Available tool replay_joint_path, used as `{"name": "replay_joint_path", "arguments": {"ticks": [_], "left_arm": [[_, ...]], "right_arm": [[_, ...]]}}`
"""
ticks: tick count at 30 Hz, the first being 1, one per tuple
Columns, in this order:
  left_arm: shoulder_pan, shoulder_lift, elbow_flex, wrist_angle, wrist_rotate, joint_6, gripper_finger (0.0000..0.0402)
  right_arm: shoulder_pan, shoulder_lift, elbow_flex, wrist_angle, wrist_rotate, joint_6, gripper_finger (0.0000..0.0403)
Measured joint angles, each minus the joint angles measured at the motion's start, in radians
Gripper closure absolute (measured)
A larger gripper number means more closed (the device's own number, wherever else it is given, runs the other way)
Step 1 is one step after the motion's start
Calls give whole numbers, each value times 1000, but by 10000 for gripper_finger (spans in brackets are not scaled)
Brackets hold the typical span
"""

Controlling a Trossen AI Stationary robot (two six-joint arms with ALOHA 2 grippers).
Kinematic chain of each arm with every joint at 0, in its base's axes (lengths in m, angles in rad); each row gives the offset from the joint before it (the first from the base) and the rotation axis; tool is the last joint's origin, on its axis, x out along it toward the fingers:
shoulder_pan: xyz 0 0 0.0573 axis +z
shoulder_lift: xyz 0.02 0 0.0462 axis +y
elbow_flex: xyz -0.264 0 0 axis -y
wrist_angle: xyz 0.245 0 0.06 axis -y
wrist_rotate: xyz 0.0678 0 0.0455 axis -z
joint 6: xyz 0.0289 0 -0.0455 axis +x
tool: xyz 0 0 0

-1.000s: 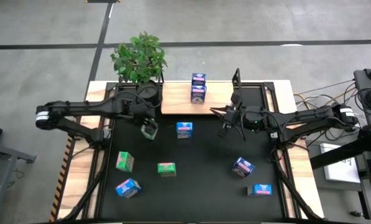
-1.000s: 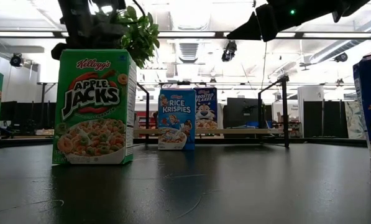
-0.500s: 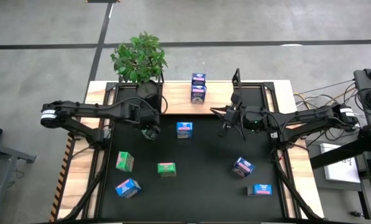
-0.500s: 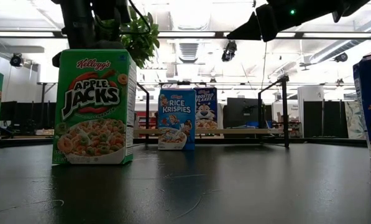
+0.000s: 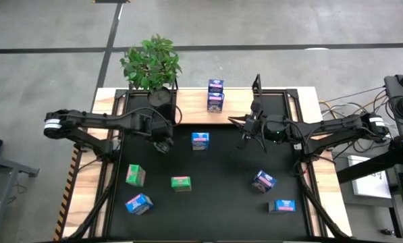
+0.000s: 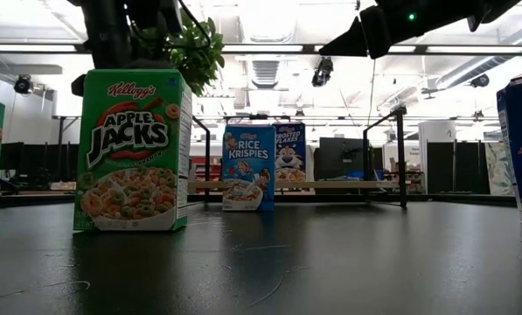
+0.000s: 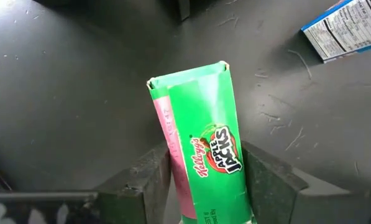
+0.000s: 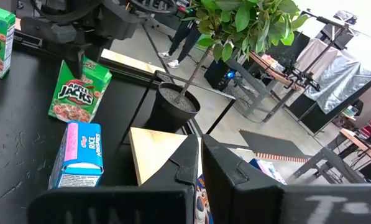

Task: Stack cereal on shelf
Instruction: Put the top green cereal box on the shelf

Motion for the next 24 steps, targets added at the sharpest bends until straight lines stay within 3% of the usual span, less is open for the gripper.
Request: {"name": "replay_joint_path", "arguments": {"ticks": [5,10,14,24], "left_arm": [[-19,-7,83,-74,53,99,239],[-55,-2,278,-188,68,277,239],[-72,16,423,-142,60,437,239],[-17,168,610,-43,-170,703,239]], "right_arm": [[0,0,0,0,0,0,392],[0,0,0,0,0,0,392],[0,0,0,1,0,0,392],[0,0,0,0,0,1,392]]}}
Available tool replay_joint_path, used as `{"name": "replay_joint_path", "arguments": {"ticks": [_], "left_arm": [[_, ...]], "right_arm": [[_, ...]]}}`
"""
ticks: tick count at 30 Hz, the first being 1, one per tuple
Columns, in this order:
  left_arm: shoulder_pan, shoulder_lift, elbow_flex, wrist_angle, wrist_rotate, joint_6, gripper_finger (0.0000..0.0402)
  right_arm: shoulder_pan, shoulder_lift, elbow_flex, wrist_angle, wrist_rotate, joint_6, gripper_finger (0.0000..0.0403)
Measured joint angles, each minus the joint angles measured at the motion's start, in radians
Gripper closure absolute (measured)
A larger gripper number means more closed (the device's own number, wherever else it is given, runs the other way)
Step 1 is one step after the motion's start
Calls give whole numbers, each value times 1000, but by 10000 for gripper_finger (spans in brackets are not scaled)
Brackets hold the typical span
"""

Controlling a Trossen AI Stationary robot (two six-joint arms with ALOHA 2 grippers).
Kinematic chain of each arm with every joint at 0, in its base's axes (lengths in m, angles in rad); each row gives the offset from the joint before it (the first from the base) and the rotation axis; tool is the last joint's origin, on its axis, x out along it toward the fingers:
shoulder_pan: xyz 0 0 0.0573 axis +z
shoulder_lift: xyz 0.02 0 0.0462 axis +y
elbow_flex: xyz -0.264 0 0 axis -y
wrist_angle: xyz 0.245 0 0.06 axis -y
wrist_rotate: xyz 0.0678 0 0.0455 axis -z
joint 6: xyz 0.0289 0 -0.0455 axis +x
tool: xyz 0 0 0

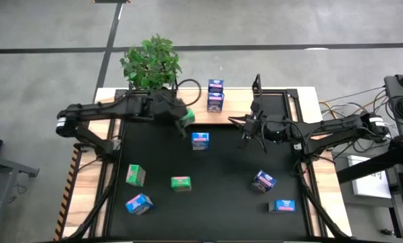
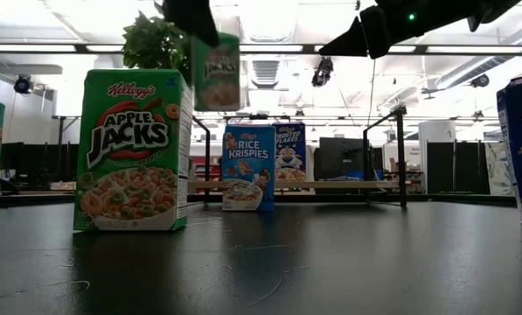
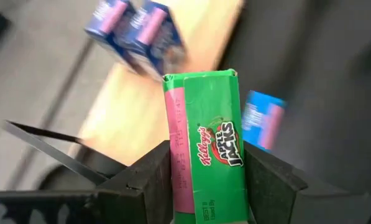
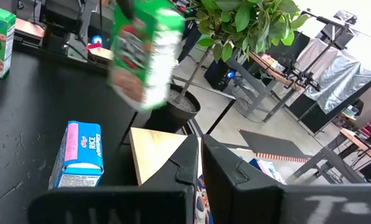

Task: Stack cereal on shelf
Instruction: Put the top green cereal box on the shelf

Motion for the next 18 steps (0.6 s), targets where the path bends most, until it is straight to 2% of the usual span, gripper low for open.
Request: {"name": "replay_joint_path", "arguments": {"ticks": [3,10,18], "left_arm": [[31,49,15,18,-38,62,239],[127,119,18,119,-48,142,239],[202,163,10,193,-47,134,239]], "right_arm": [[0,0,0,-1,0,0,392],[0,0,0,-10,0,0,392],[0,0,0,-10,0,0,392]]}}
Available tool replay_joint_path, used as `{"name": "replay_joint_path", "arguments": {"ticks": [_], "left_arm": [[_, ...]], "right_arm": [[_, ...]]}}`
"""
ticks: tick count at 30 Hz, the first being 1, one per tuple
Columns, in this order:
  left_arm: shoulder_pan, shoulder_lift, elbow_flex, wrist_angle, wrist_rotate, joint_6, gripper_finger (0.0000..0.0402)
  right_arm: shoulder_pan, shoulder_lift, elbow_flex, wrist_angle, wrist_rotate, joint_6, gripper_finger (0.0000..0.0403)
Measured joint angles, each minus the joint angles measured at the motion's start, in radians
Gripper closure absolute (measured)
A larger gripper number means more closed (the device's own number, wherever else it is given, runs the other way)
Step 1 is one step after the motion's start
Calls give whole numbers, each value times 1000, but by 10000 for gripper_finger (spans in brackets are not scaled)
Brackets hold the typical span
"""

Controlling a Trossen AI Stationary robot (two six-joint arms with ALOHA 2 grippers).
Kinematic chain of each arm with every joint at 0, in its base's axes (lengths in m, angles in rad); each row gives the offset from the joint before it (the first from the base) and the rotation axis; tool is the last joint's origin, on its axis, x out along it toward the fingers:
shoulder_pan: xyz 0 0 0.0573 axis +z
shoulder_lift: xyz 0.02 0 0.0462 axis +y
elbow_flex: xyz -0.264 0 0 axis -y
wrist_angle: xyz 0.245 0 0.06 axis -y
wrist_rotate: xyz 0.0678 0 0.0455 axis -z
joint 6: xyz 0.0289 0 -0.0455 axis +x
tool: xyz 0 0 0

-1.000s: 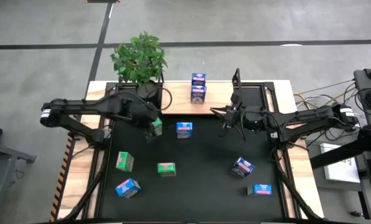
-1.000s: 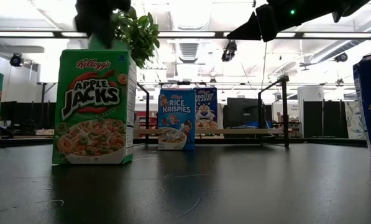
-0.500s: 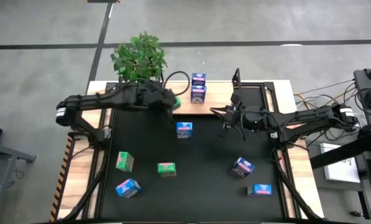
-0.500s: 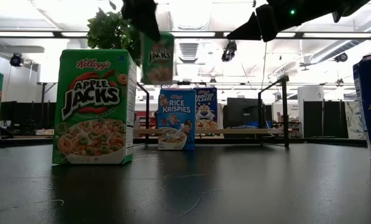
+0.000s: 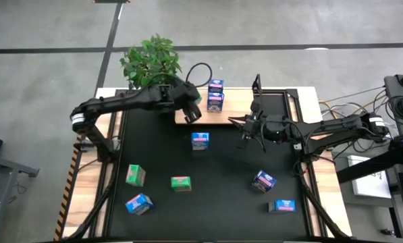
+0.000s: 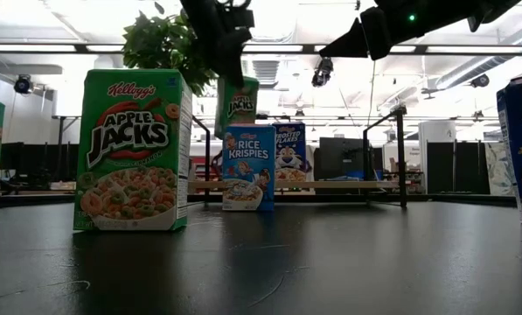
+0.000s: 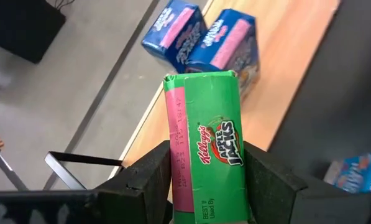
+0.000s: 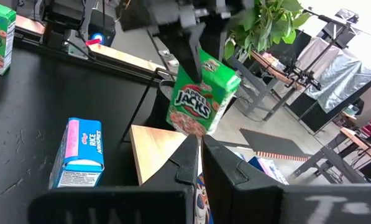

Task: Stack cereal on shelf
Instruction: Put the top green cereal box on the shelf

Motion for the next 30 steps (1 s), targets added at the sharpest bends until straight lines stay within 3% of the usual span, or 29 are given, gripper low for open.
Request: {"name": "replay_joint_path", "arguments": {"ticks": [30], "left_arm": [[113,137,-12,86,36,-98,239]], "right_arm": [[0,0,0,-6,0,0,392]]}}
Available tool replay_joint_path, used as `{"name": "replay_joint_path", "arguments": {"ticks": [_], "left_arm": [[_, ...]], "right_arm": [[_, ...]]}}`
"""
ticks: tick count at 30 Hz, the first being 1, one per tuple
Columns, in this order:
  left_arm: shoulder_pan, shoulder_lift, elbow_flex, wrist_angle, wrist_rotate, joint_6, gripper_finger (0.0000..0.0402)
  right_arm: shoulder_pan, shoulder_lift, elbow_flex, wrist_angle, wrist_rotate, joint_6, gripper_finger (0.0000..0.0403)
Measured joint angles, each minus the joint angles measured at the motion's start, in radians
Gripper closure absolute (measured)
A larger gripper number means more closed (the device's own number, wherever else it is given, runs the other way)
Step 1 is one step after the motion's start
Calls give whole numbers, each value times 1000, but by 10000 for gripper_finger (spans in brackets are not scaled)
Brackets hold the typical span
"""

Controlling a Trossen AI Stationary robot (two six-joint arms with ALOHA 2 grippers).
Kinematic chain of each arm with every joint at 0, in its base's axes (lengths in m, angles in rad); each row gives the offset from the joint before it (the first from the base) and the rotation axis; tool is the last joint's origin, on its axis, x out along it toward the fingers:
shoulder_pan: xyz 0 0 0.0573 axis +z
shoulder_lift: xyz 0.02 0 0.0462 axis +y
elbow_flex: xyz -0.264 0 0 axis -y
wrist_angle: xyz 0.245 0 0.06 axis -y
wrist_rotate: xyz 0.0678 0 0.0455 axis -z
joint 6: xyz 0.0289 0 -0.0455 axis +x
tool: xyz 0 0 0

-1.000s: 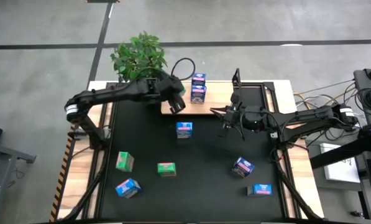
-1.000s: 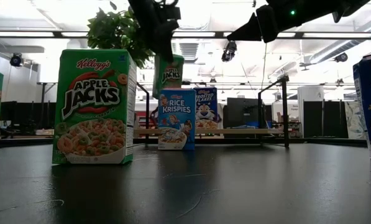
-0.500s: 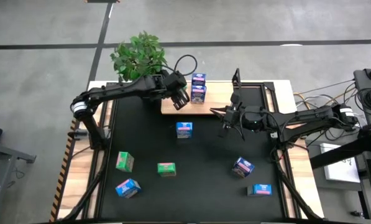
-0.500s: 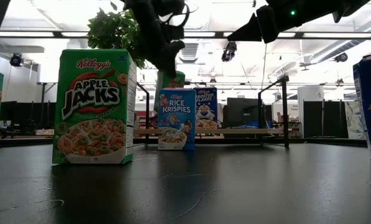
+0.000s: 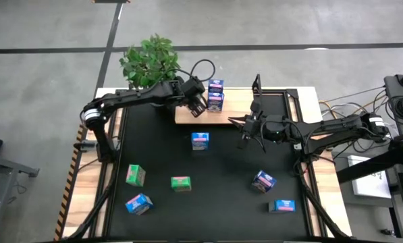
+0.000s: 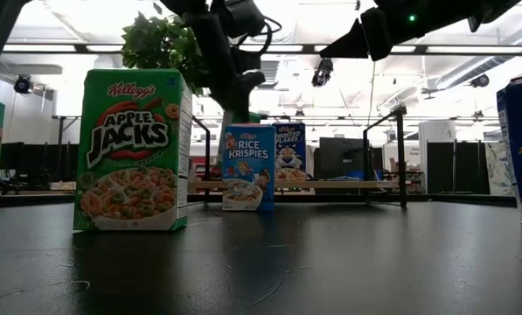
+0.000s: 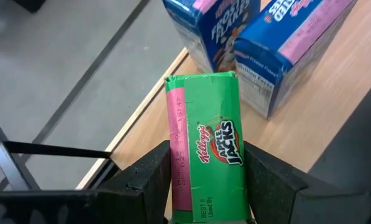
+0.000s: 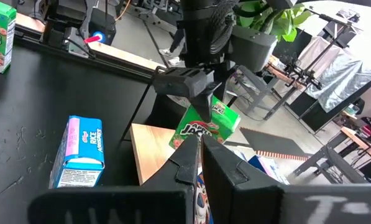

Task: Stack cereal on shelf
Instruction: Put the top green cereal box on the shelf

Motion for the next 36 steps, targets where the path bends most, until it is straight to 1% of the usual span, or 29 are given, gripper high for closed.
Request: {"name": "replay_joint_path", "arguments": {"ticks": [16,20,28,32,36], "left_arm": [[10,0,-29,69,-1,-8,238],[12,0,-54,105,-1,-8,224],[14,0,-71,112,-10,-4,193],[13,-2,-46,89,-10,40,189],[0,-13,9,36,-9,93,189]], "right_arm": [[0,0,0,-5,0,0,392],[0,0,0,-6,0,0,392],[0,0,0,-7,0,-1,392],[0,0,0,-7,0,-1,392],[0,0,0,-7,0,-2,392]]}}
